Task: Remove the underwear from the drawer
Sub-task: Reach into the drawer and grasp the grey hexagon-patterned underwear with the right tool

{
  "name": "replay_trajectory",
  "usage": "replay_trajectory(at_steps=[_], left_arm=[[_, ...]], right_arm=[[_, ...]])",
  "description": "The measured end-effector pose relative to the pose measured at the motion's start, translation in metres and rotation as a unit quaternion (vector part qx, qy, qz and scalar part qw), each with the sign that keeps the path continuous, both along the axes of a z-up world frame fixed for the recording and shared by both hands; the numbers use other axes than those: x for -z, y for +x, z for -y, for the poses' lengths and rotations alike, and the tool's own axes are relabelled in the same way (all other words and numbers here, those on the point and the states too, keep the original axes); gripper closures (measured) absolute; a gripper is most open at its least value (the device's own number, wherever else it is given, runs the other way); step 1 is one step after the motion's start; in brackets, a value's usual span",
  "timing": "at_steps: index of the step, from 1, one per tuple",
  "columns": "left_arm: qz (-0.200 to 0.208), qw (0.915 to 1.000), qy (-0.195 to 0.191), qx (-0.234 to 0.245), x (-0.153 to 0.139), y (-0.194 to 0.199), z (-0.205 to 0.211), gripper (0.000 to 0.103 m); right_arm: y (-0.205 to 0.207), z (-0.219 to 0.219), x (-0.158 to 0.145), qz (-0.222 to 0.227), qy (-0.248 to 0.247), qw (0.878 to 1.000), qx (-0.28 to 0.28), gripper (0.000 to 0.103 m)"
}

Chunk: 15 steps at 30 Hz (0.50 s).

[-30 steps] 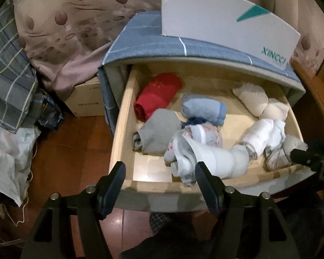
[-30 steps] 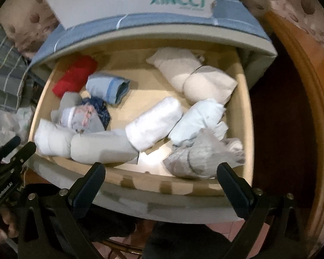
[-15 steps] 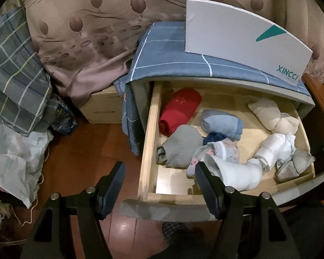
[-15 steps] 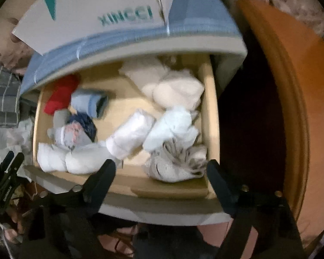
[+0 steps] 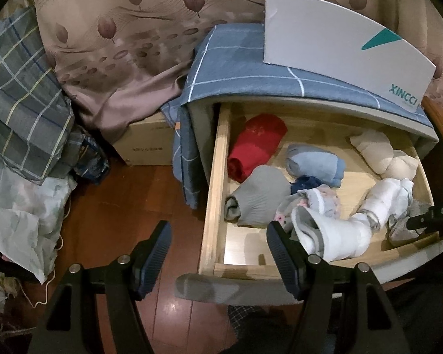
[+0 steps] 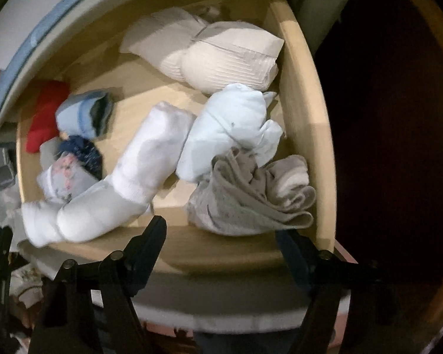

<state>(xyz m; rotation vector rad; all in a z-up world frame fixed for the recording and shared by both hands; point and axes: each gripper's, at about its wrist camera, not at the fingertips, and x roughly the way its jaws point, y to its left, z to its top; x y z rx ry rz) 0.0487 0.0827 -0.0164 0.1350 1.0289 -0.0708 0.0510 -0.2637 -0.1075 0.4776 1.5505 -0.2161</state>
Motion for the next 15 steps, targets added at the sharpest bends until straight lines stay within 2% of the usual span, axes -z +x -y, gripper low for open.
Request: replay_trajectory(at_steps=[10, 12, 15], left_arm=[[-0.01, 0.9999, 0.002, -0.005, 0.004, 0.008, -0.006, 0.035], [-0.012, 0.9999, 0.002, -0.004, 0.004, 0.009, -0.006, 0.035], [-0.013, 0.9999, 0.004, 0.001, 0.003, 0.01, -0.004, 0.035]], right_arm=[[0.017, -0.009, 0.026, -0.009, -0.032, 0.999, -0.007, 0.029], [0.02, -0.012, 0.03, -0.012, -0.048, 0.999, -0.018, 0.034], [0.023, -0.021, 0.035, -0.01, -0.074, 0.996, -0.037, 0.036]])
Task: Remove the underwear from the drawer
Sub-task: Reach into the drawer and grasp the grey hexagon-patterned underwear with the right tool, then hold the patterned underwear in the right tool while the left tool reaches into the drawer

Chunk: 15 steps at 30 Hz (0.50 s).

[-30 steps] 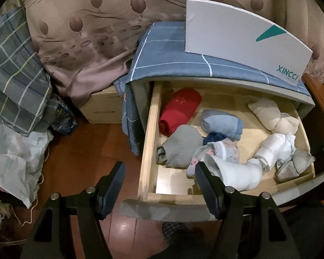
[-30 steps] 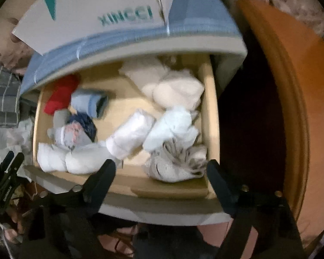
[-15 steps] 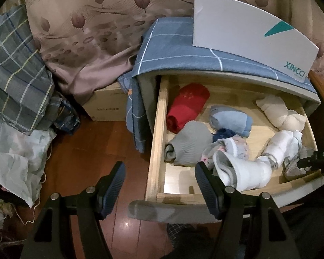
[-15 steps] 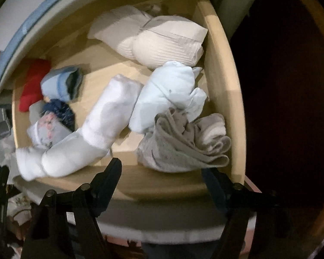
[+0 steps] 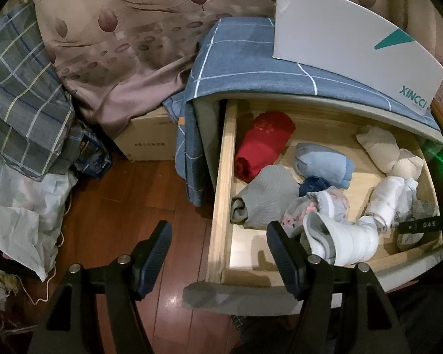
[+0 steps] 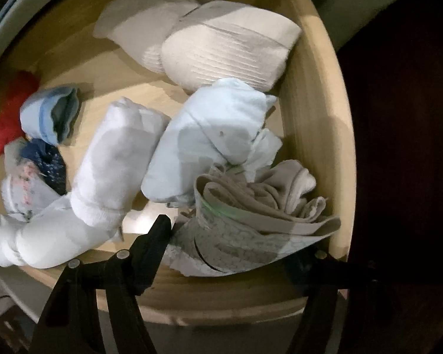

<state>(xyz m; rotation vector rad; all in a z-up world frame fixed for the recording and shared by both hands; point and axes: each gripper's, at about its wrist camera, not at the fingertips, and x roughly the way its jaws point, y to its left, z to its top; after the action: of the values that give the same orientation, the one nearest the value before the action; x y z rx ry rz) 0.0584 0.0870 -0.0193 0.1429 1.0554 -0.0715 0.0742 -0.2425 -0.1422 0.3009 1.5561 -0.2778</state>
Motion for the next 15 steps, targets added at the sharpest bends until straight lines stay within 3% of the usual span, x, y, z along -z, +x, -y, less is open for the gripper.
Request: replay_trajectory(at_steps=[3, 6, 15], left_arm=[[-0.001, 0.9999, 0.004, 0.013, -0.004, -0.001, 0.005, 0.035], [0.002, 0.9997, 0.007, 0.022, -0.009, -0.001, 0.008, 0.035], [0.007, 0.999, 0.006, 0.043, -0.029, 0.003, 0.016, 0.035]], right_arm=[[0.001, -0.009, 0.003, 0.002, -0.025, 0.999, -0.023, 0.048], [-0.001, -0.013, 0.003, 0.016, -0.035, 0.999, -0.034, 0.052], [-0.025, -0.014, -0.008, 0.075, -0.038, 0.996, -0.013, 0.055]])
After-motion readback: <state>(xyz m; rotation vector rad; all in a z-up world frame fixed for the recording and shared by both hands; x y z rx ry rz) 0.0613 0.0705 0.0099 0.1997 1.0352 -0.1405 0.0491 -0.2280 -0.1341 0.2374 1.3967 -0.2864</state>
